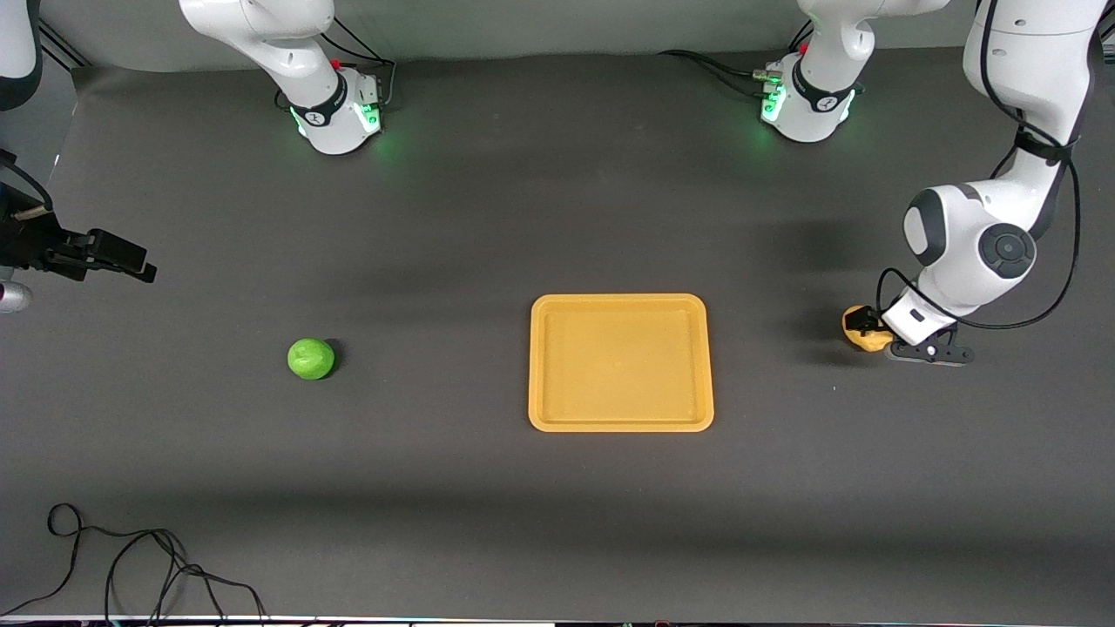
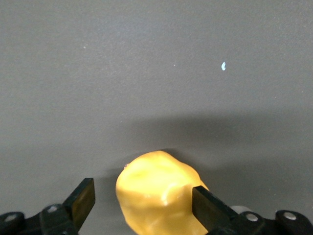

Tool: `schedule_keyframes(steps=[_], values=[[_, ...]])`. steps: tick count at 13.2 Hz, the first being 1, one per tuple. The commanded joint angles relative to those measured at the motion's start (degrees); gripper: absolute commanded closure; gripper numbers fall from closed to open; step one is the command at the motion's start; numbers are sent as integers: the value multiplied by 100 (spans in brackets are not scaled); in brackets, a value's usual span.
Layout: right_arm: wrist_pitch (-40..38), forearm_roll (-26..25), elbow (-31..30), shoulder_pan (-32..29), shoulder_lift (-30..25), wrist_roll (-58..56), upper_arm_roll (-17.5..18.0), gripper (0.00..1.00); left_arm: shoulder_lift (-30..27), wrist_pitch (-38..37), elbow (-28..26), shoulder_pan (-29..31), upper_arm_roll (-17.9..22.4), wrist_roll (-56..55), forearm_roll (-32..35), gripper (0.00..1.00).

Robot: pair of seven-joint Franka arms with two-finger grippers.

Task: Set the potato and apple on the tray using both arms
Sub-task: 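Close the left gripper around the yellow potato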

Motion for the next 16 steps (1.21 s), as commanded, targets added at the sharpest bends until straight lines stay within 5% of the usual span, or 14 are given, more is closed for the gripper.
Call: schedule_keyframes(steps=[1,16], values=[[-6,0,79,35,-11,4,-24,0,144,258,-19,-73,39,85,-115,8],[126,0,88,-18,-2,-5,-33,0,-533,-778,60,-178,3,-99,-133,11]])
